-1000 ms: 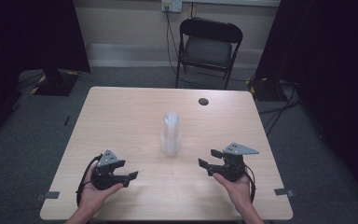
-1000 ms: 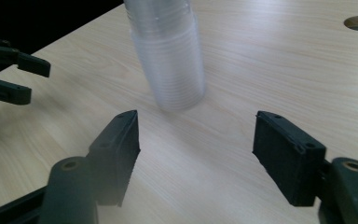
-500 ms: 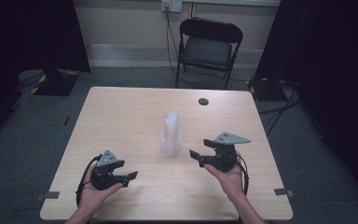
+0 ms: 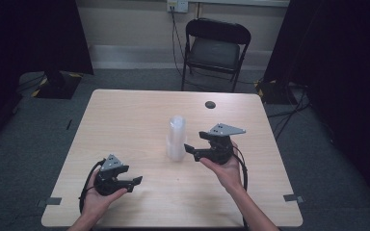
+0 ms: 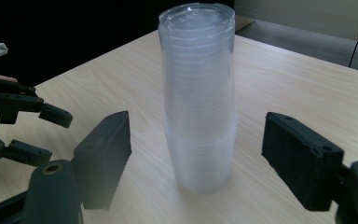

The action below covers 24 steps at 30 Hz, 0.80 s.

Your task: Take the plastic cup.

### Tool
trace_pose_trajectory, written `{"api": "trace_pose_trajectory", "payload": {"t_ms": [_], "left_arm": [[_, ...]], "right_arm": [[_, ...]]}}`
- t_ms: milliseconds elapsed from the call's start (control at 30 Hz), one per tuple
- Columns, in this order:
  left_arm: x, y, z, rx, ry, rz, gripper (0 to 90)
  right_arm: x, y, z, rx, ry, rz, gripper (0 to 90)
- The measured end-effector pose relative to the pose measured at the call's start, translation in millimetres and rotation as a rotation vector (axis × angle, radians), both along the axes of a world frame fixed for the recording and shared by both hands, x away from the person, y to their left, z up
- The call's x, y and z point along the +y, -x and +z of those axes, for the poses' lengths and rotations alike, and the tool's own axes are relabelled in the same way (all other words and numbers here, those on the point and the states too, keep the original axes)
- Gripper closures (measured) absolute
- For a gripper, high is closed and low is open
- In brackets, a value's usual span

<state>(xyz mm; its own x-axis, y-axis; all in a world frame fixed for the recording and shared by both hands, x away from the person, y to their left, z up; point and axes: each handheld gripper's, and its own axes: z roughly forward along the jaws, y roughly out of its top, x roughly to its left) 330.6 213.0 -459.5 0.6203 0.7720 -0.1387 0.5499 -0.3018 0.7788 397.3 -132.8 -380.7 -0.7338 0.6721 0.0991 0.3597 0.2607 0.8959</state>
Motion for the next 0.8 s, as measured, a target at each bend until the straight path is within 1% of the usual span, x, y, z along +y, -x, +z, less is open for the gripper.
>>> {"api": "trace_pose_trajectory", "payload": {"t_ms": [33, 67, 133, 167, 200, 300, 367, 400, 433, 467, 533, 600, 633, 700, 767, 800], "left_arm": [[1.6, 0.1, 0.8, 0.001, 0.005, -0.002, 29.2], [3.2, -0.1, 0.8, 0.002, 0.014, 0.006, 29.2], [7.0, -0.1, 0.2, 0.005, 0.023, 0.024, 29.3], [8.7, -0.1, 0.0, 0.005, 0.018, 0.026, 29.2], [9.6, 0.4, -0.4, 0.011, 0.023, 0.029, 29.2], [11.4, 1.8, -0.7, 0.009, 0.024, 0.041, 29.2], [12.7, 2.9, -0.7, 0.012, 0.013, 0.038, 29.2], [12.3, 4.0, -1.2, 0.014, 0.016, 0.044, 29.2], [12.8, 4.7, -1.0, 0.015, 0.012, 0.04, 29.2], [12.9, 5.5, -1.5, 0.01, 0.013, 0.042, 29.2], [13.8, 7.2, -1.3, 0.013, 0.01, 0.042, 29.2], [14.7, 8.5, -1.9, 0.009, 0.01, 0.047, 29.2], [15.3, 8.9, -2.0, 0.015, 0.012, 0.048, 29.2], [16.1, 9.5, -2.7, 0.019, 0.014, 0.052, 29.2], [16.5, 10.0, -3.1, 0.018, 0.015, 0.053, 29.2], [16.8, 10.5, -2.8, 0.017, 0.011, 0.05, 29.2]], "right_arm": [[1.3, -1.6, 0.8, -0.002, -0.004, 0.004, 22.8], [2.6, -3.7, 1.1, -0.011, -0.009, 0.004, 21.9], [5.2, -8.7, 0.9, -0.009, -0.029, 0.001, 20.8], [7.1, -11.6, 1.2, -0.005, -0.024, 0.01, 19.9], [9.1, -13.9, 1.9, -0.002, -0.015, 0.013, 18.6], [13.8, -20.9, 2.1, -0.006, -0.024, 0.02, 18.6], [18.3, -26.5, 1.7, -0.003, -0.015, 0.025, 17.1], [20.2, -29.3, 1.5, -0.004, -0.015, 0.027, 17.1], [22.3, -32.2, 1.0, -0.004, -0.016, 0.025, 17.0], [24.3, -34.9, 0.7, -0.008, -0.008, 0.026, 16.9], [28.1, -38.3, -0.6, -0.028, 0.015, 0.02, 17.0], [30.6, -40.9, -3.0, -0.038, 0.021, 0.014, 17.0], [31.6, -42.2, -4.5, -0.042, 0.018, 0.021, 17.1], [33.8, -45.0, -8.9, -0.039, -0.002, 0.02, 17.2], [38.4, -47.8, -13.7, -0.018, 0.016, 0.028, 17.2], [40.2, -48.7, -16.7, -0.006, 0.018, 0.037, 16.9]]}}
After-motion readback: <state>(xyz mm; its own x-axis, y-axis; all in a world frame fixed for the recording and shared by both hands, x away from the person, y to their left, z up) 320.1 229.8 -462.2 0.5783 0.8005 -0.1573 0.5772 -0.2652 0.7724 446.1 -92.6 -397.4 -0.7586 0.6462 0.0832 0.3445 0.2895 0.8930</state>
